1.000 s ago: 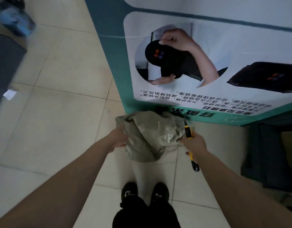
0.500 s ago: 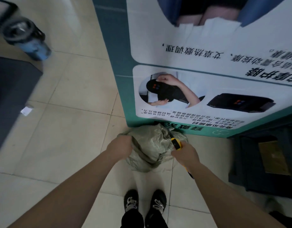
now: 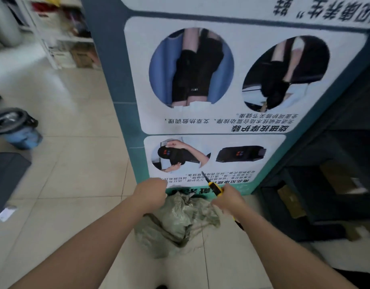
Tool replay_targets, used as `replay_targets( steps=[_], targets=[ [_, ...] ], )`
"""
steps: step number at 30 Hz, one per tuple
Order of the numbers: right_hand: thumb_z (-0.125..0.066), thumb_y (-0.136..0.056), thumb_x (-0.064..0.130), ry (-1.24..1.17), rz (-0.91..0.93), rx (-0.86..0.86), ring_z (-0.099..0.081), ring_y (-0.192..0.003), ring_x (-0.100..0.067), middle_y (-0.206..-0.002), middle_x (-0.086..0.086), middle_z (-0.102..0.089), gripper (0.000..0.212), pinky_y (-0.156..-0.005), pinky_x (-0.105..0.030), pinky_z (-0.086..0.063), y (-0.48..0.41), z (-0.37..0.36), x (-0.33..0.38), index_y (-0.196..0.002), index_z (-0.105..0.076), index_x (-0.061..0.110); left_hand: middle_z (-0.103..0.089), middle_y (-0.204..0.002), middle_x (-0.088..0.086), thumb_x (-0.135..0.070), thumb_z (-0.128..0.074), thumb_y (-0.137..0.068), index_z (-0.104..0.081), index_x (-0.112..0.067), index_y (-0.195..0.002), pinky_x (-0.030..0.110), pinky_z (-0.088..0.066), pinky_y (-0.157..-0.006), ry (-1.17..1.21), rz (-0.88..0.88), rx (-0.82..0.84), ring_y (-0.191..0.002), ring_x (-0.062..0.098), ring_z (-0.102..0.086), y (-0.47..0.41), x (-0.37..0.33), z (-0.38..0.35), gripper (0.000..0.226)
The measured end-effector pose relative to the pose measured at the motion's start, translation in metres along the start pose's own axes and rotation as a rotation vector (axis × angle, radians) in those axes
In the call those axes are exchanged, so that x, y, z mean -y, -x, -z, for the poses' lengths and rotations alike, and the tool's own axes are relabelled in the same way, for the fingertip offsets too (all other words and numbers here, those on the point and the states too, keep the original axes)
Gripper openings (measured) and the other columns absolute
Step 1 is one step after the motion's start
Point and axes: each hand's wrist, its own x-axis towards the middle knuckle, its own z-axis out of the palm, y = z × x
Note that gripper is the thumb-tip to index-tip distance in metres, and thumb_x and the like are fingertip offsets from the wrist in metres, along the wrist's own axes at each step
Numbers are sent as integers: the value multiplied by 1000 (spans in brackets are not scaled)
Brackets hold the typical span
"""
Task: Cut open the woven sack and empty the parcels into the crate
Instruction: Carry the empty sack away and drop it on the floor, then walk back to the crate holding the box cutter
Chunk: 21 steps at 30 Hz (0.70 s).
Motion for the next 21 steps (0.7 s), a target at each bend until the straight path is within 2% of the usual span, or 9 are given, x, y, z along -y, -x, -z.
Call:
replay_targets(
  steps=[4,6,8,11,13,15,18,21],
  targets=[
    [-63,-77,11,-117,13,-84,-56,-72,-25,-84,-9,-56,29,-64,-35,-46,43,35,-27,-99,-44,9,-47,-141,8,-24,-45,-93,-51,-13,-125,37,-48,-88,-23,-144,-78,-119,27,-52,26,-43,29,34],
    [-65,-76,8,-185,10,-126,-58,-73,-25,-90,-12,-60,29,-64,-37,-50,71,48,-49,-99,-46,9,-55,-130,12,-23,-46,-93,-52,-11,-122,41,-49,-88,-30,-210,-92,-114,28,-55,45,-68,38,32],
    [-67,-75,6,-259,15,-152,-61,-72,-24,-92,-13,-64,30,-63,-37,-54,90,55,-63,-100,-51,8,-60,-113,11,-23,-46,-92,-55,-9,-113,41,-51,-82,-40,-246,-100,-101,28,-58,53,-84,46,26],
    [-66,-77,6,-394,31,-218,-59,-59,-21,-76,-10,-63,16,-54,-31,-53,131,70,-91,-90,-59,12,-62,-107,10,-25,-46,-93,-56,-9,-110,41,-51,-79,-60,-338,-109,-95,26,-59,73,-113,56,26],
    [-62,-80,11,-446,35,-245,-58,-55,-20,-70,-8,-62,9,-54,-32,-52,161,77,-107,-86,-62,18,-63,-111,9,-26,-47,-93,-55,-9,-116,42,-52,-82,-81,-394,-116,-97,25,-61,85,-132,59,29],
    [-58,-88,18,-442,14,-262,-61,-57,-19,-74,-7,-66,8,-55,-31,-54,188,81,-120,-93,-63,20,-60,-121,8,-27,-47,-95,-53,-10,-124,40,-52,-84,-110,-428,-118,-104,26,-60,98,-151,62,34],
    [-50,-91,18,-436,-32,-314,-60,-58,-20,-83,-11,-67,13,-55,-30,-54,225,79,-132,-100,-59,13,-59,-123,12,-25,-47,-94,-52,-10,-124,38,-51,-78,-155,-504,-132,-98,26,-60,114,-170,63,34],
    [-46,-90,14,-434,-112,-379,-59,-61,-22,-88,-17,-67,17,-56,-32,-54,263,68,-143,-103,-54,5,-58,-125,11,-26,-47,-92,-52,-11,-124,41,-51,-86,-175,-588,-142,-110,29,-57,135,-182,60,36]
  ],
)
